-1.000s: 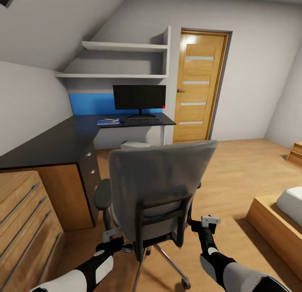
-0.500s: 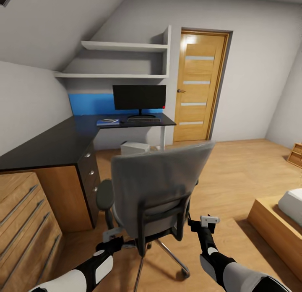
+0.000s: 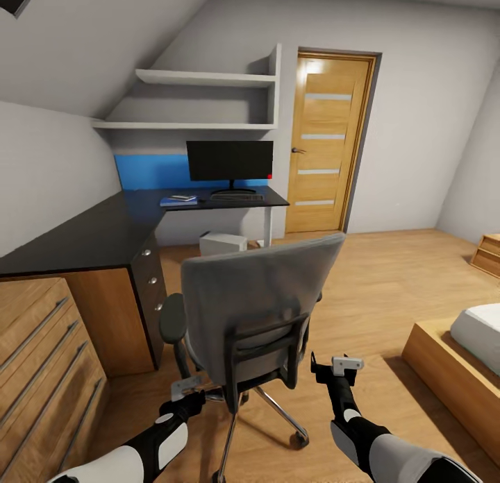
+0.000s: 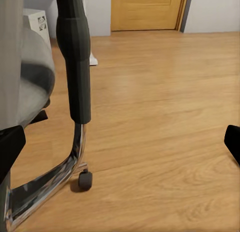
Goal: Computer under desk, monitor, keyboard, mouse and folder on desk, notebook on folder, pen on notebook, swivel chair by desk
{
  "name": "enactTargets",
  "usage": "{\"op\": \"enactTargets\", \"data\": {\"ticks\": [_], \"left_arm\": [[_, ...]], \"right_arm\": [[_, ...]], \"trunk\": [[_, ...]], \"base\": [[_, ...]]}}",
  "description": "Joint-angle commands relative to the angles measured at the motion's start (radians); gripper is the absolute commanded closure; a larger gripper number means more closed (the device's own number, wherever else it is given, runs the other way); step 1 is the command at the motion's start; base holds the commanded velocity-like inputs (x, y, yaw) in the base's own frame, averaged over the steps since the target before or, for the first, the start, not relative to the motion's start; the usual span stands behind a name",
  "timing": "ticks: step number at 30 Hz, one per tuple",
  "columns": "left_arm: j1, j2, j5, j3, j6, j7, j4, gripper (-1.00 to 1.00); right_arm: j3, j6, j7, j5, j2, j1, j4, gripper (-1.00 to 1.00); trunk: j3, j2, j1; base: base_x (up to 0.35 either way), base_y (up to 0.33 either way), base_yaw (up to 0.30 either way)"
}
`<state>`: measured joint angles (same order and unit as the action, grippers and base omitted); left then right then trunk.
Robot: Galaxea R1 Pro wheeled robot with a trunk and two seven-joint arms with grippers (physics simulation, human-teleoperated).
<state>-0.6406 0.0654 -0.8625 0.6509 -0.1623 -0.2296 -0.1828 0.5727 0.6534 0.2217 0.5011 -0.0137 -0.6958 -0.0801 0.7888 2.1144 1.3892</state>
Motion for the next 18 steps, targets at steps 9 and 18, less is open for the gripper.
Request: {"op": "enactTargets", "data": {"ticks": [9,18], "left_arm": [[-0.001,0.000,-0.009,0.009,-0.002,-0.005,0.000,-1.00],[-0.001,-0.001,-0.009,0.008,-0.002,-0.005,0.000,-1.00]], "right_arm": [[0.009,0.001,0.007,0.004,0.000,-0.001,0.000,-1.00],[0.009,0.002,0.007,0.004,-0.004,-0.001,0.000,-1.00]], "trunk": [[0.001,0.000,0.000],[0.001,0.000,0.000]], "base": [[-0.065,-0.035,0.000],[-0.267,-0.126,0.000]]}}
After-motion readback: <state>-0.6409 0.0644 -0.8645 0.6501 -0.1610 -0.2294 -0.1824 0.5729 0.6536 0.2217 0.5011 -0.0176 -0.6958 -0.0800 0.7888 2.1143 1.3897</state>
